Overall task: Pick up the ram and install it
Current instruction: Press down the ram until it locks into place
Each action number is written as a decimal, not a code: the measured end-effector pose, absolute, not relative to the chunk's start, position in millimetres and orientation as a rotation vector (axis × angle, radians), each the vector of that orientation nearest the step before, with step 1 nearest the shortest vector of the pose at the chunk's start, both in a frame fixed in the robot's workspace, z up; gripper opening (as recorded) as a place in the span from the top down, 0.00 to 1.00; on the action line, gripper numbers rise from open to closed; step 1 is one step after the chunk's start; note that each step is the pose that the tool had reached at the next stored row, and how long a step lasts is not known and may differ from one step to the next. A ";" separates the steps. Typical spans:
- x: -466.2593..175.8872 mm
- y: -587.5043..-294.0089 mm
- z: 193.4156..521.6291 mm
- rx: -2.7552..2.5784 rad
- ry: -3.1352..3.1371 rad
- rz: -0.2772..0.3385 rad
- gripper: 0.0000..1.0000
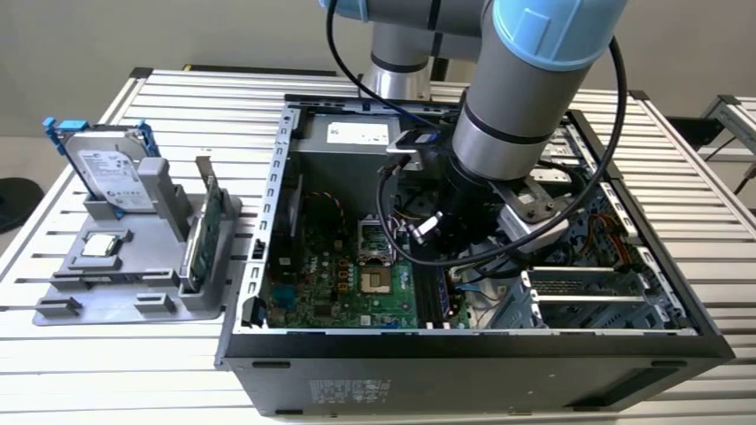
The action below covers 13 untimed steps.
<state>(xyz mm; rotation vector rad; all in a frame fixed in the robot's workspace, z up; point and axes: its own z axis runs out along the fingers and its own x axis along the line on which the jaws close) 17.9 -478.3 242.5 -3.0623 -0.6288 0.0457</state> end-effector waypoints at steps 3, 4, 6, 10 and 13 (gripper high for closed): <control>17.9 -478.2 242.5 -3.059 -0.641 0.046 1.00; 17.9 -478.2 242.6 -3.058 -0.645 0.046 1.00; 17.9 -478.2 242.6 -3.056 -0.654 0.046 1.00; 17.9 -478.3 242.6 -3.052 -0.669 0.045 1.00; 17.9 -478.2 242.6 -3.048 -0.679 0.045 1.00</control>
